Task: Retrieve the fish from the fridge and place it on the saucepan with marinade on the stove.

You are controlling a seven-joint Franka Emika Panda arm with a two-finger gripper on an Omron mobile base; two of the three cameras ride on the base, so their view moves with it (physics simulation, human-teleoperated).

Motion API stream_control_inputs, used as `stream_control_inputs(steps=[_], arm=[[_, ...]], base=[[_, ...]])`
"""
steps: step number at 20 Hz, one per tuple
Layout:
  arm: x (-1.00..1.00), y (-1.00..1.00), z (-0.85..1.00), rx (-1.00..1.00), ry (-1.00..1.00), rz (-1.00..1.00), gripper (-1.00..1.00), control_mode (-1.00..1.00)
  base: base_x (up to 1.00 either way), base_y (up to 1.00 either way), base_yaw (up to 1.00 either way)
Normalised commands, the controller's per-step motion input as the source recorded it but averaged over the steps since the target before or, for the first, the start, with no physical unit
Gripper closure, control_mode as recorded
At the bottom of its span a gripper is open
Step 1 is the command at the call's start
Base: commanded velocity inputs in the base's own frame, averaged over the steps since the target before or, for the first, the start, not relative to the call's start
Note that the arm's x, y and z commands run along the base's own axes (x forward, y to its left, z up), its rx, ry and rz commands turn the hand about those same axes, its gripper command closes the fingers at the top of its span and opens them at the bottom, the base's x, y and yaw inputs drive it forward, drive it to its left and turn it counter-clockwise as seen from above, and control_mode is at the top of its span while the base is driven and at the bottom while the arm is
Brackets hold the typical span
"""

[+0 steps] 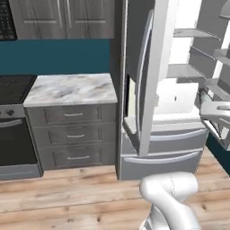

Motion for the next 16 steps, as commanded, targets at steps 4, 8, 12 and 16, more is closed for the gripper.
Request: stream_control_inputs(steps=[4, 8, 12, 16], arm=[[0.00, 0.00, 0.00, 0.00, 0.00, 0.00, 1.00, 1.00], [0.00, 0.00, 0.00, 0.00, 0.00, 0.00, 1.00, 1.00], [0.00, 0.00, 0.00, 0.00, 0.00, 0.00, 1.00, 1.00], [0.00, 0.00, 0.00, 0.00, 0.00, 0.00, 1.00, 1.00]], base=[[0.00, 1.00, -0.02], [0.00, 1.00, -0.02], [0.00, 1.00, -0.02], [0.04, 1.00, -0.02]])
